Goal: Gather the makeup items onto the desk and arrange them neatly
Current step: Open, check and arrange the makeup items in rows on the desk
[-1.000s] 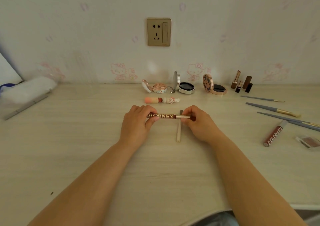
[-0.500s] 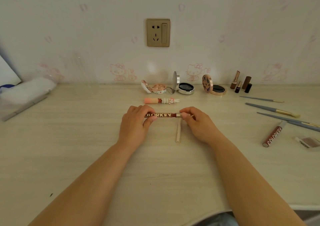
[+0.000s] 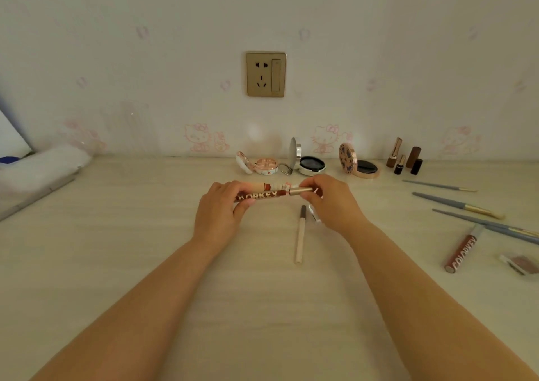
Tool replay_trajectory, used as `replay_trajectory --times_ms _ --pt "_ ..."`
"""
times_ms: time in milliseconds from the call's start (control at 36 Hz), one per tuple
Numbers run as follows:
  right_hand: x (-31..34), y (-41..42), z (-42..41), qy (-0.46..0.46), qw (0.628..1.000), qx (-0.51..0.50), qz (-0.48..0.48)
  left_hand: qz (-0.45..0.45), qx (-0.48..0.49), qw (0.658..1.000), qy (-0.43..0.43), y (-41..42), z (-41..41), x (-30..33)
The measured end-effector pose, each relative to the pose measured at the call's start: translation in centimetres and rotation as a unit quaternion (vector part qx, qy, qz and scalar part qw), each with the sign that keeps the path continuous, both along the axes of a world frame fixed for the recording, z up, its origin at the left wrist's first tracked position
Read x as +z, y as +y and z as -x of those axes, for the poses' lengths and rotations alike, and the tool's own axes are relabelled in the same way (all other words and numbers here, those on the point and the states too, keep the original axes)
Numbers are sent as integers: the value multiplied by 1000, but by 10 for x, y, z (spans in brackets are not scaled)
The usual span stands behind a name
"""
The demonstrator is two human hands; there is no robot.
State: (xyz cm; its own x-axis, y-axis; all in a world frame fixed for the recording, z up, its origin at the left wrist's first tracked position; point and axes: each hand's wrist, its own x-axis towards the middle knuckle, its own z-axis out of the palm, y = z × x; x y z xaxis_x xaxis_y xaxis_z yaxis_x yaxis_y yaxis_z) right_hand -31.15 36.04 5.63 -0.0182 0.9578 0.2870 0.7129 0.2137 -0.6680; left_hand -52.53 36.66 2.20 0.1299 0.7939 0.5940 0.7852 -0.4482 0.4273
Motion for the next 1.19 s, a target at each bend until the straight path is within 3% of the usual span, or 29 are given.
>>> replay_trajectory --times_ms 333,778,1194 --pt "-10 35 27 -44 998 37 25 34 2 999 -11 35 19 -7" --pt "-21 31 14 -147 988 43 34 83 -17 995 45 38 14 -10" --pt "-26 38 12 -161 986 8 40 128 26 991 36 42 16 -12"
